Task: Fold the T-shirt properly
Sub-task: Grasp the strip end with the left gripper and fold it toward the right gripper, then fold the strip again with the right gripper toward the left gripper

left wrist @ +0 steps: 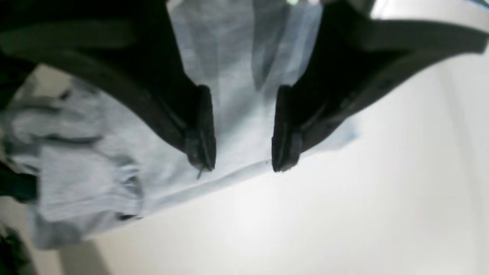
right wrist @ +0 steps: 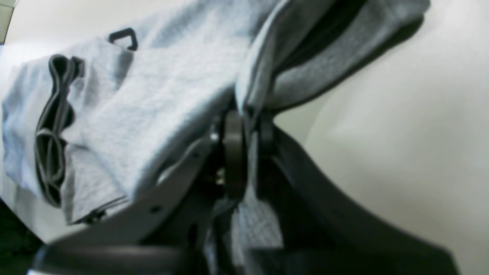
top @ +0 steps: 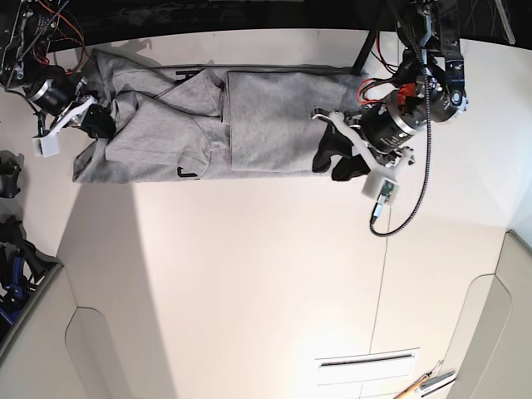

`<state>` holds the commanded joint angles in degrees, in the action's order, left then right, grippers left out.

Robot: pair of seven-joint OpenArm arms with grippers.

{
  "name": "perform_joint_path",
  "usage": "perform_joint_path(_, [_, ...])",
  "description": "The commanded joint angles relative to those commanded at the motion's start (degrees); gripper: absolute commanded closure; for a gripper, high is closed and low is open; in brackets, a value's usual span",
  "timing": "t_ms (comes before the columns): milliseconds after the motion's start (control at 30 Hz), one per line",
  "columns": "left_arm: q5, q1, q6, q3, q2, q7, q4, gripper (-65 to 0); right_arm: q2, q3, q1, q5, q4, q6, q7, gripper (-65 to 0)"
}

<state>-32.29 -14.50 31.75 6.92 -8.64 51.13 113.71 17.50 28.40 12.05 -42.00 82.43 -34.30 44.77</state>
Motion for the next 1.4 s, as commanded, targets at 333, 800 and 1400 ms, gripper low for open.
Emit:
perform_joint_path(333, [-0.4, -8.3, 0.0, 5.4, -3.9, 0.9, -0.3, -27.9, 2.3, 8.7, -4.1, -5.1, 7.5, 0.02, 5.2, 0.0])
perform_joint_path(800, [-2.8, -9.5, 0.0, -7.5, -3.6, -3.6, -13.4, -27.9, -6.5, -6.7, -3.9, -4.4, 38.3, 0.74, 9.3, 0.0])
perform_joint_path(1400, [-2.8, -6.3, 0.0, -8.1, -3.6, -3.2, -14.8, -27.9, -16.4, -39.4, -3.1, 4.3, 26.7, 0.87, 5.5, -37.1])
